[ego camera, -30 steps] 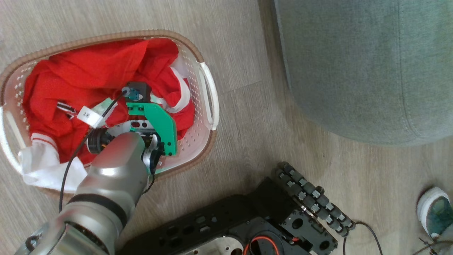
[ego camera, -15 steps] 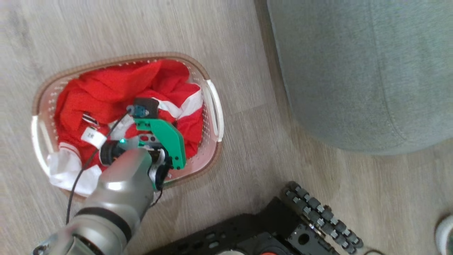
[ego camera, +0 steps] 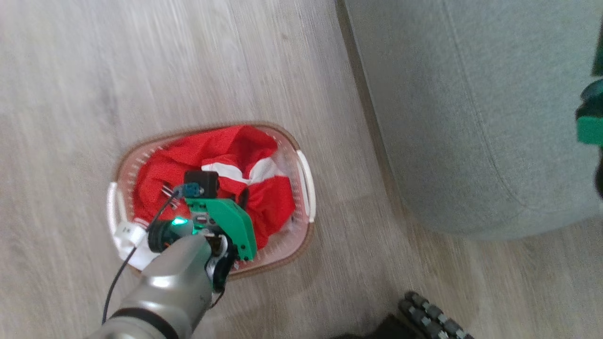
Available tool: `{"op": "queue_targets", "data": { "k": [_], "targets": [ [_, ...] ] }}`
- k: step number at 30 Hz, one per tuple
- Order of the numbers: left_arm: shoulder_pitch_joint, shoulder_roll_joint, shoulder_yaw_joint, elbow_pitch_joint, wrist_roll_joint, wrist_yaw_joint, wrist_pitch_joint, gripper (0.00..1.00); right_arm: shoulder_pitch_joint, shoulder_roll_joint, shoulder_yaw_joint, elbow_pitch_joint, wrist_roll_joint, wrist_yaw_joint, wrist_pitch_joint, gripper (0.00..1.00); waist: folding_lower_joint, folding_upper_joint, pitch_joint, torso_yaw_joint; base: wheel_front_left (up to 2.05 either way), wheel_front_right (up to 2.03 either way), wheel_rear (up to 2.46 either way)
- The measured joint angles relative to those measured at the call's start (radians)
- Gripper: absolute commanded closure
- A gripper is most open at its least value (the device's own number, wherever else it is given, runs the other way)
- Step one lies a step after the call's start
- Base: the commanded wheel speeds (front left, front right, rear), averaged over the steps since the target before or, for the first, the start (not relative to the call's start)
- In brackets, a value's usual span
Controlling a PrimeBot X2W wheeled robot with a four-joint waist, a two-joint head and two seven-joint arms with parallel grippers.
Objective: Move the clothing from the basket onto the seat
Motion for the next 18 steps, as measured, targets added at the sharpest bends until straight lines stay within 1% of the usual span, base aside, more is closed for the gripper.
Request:
{"op": "queue_targets", "data": {
  "k": [3, 7, 8, 9, 10, 13, 18],
  "targets": [
    [0.019, -0.001, -0.013, -0.008, -0.002, -0.024, -0.038, 1.0, 0.036, 0.0, 0.008, 0.018, -0.011, 0.0, 0.0, 0.0, 0.0, 0.0, -0.064, 0.019, 0.0, 0.0, 0.0],
    [0.045, -0.001, -0.016, -0.03, -0.002, -0.038, -0.056, 1.0, 0.098, 0.002, 0.035, 0.045, -0.029, 0.0, 0.0, 0.0, 0.0, 0.0, -0.157, 0.047, 0.0, 0.0, 0.0],
    [0.061, -0.002, -0.013, -0.039, 0.004, -0.042, -0.063, 1.0, 0.128, 0.011, 0.049, 0.057, -0.04, 0.0, 0.0, 0.0, 0.0, 0.0, -0.205, 0.061, 0.0, 0.0, 0.0],
    [0.069, -0.001, -0.004, -0.049, 0.013, -0.041, -0.063, 1.0, 0.142, 0.017, 0.054, 0.059, -0.044, 0.0, 0.0, 0.0, 0.0, 0.0, -0.228, 0.068, 0.0, 0.0, 0.0],
    [0.069, -0.001, -0.004, -0.049, 0.013, -0.041, -0.063, 1.0, 0.142, 0.017, 0.054, 0.059, -0.044, 0.0, 0.0, 0.0, 0.0, 0.0, -0.228, 0.068, 0.0, 0.0, 0.0],
    [0.08, 0.005, 0.058, -0.123, 0.072, -0.026, -0.063, 1.0, 0.179, 0.021, 0.072, 0.07, -0.057, 0.0, 0.0, 0.0, 0.0, 0.0, -0.294, 0.088, 0.0, 0.0, 0.0],
    [0.099, 0.035, 0.164, -0.304, 0.201, 0.029, -0.063, 1.0, 0.249, 0.028, 0.117, 0.097, -0.069, 0.0, 0.0, 0.0, -0.0001, 0.0, -0.374, 0.127, 0.0, 0.0, 0.0]
  ]
}}
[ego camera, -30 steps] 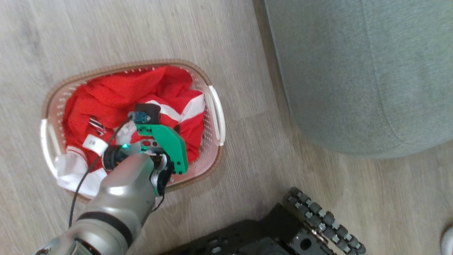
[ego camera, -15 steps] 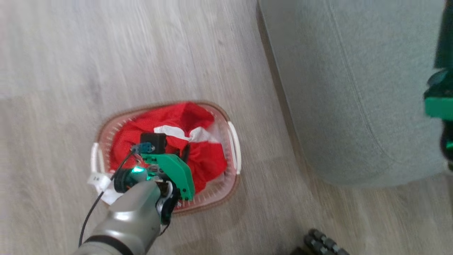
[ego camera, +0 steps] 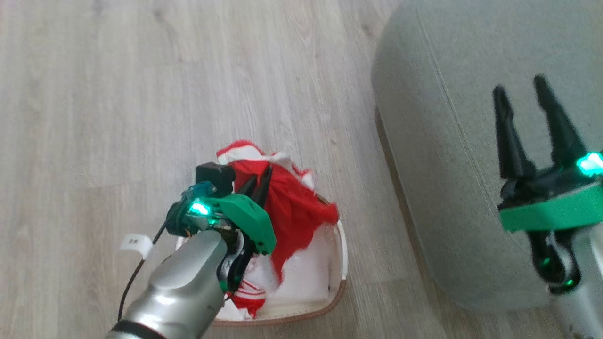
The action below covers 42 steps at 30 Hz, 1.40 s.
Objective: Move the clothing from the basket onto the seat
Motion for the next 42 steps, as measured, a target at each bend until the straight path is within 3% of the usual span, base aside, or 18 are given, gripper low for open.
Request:
{"op": "queue_targets", "data": {
  "k": [11, 22, 32, 42],
  "targets": [
    [0.062, 0.103, 0.086, -0.365, 0.189, 0.072, 0.0, 1.0, 0.094, 0.041, 0.036, 0.042, -0.013, 0.0, 0.0, 0.0, 0.0, -0.0001, -0.104, 0.041, 0.0, 0.0, 0.0],
    [0.024, 0.2, 0.087, -0.603, 0.226, 0.124, 0.082, 1.0, 0.129, 0.06, 0.112, 0.061, -0.018, 0.0, 0.0, 0.0, 0.0, 0.0, -0.153, 0.035, 0.0, 0.0, 0.0],
    [0.026, 0.217, 0.08, -0.68, 0.226, 0.148, 0.12, 1.0, 0.136, 0.063, 0.172, 0.078, -0.025, 0.0, 0.0, 0.0, 0.0, -0.0001, -0.164, 0.035, 0.0, 0.0, 0.0],
    [0.025, 0.198, 0.038, -0.681, 0.226, 0.126, 0.141, 1.0, 0.046, 0.07, 0.386, 0.14, -0.026, 0.0, 0.0, 0.0, 0.0, -0.0001, -0.178, 0.07, 0.0, 0.0, 0.0]
  ]
}}
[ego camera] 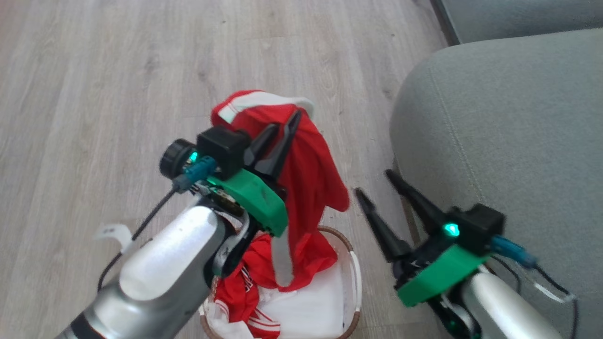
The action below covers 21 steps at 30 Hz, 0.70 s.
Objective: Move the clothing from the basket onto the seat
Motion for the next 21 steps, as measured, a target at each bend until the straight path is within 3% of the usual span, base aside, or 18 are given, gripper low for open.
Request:
{"op": "queue_targets", "data": {
  "k": [5, 21],
  "targets": [
    [0.0, -0.019, -0.023, 0.005, -0.001, -0.013, 0.0, 1.0, -0.079, 0.005, 0.089, 0.046, -0.007, 0.0, 0.0, 0.0, 0.0, 0.0, 0.001, 0.024, 0.0, 0.0, 0.0],
    [-0.009, -0.084, -0.089, -0.018, -0.001, -0.032, 0.018, 1.0, -0.204, 0.025, 0.197, 0.298, -0.033, 0.0, 0.0, 0.0, 0.0, 0.0, -0.008, 0.109, 0.0, 0.0, 0.0]
  ]
}}
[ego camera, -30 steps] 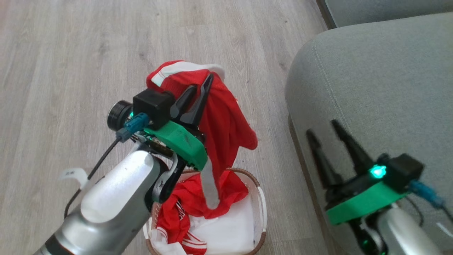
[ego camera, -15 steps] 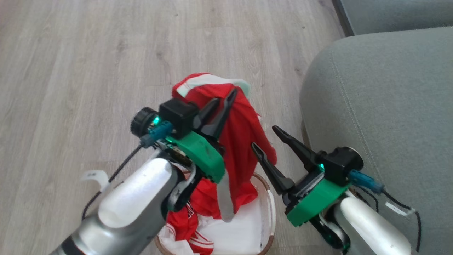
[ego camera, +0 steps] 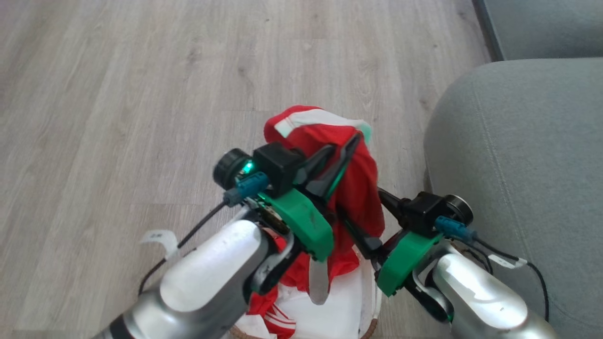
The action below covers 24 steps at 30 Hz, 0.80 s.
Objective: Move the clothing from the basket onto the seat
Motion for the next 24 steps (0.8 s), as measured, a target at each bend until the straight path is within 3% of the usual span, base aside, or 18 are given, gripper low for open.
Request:
{"op": "queue_targets", "data": {
  "k": [11, 12, 13, 19, 24],
  "targets": [
    [0.0, -0.019, -0.024, -0.005, -0.004, -0.008, 0.005, 1.0, -0.02, 0.045, -0.03, 0.07, 0.033, 0.0, 0.0, 0.0, 0.0, 0.0, -0.002, 0.037, 0.0, 0.0, 0.0],
    [0.0, -0.019, -0.024, -0.005, -0.004, -0.008, 0.005, 1.0, -0.02, 0.047, -0.034, 0.072, 0.033, 0.0, 0.0, 0.19, 0.0, 0.0, -0.003, 0.038, 0.0, 0.0, 0.0],
    [0.0, -0.019, -0.024, -0.005, -0.004, -0.008, 0.005, 1.0, -0.02, 0.048, -0.037, 0.074, 0.033, 0.0, 0.0, 1.0, 0.0, 0.0, -0.003, 0.038, 0.0, 0.0, 0.0],
    [0.001, -0.009, -0.021, -0.004, -0.014, 0.003, 0.003, 1.0, -0.019, 0.047, -0.067, 0.058, 0.043, 0.0, 0.0, 1.0, 0.0, 0.0, -0.002, 0.024, 0.0, 0.0, 0.0],
    [0.03, 0.011, -0.004, -0.003, -0.031, 0.026, -0.009, 1.0, 0.004, 0.035, -0.162, -0.003, 0.041, 0.0, 0.0, 1.0, 0.0, 0.0, 0.002, 0.003, 0.0, 0.0, 0.0]
  ]
}}
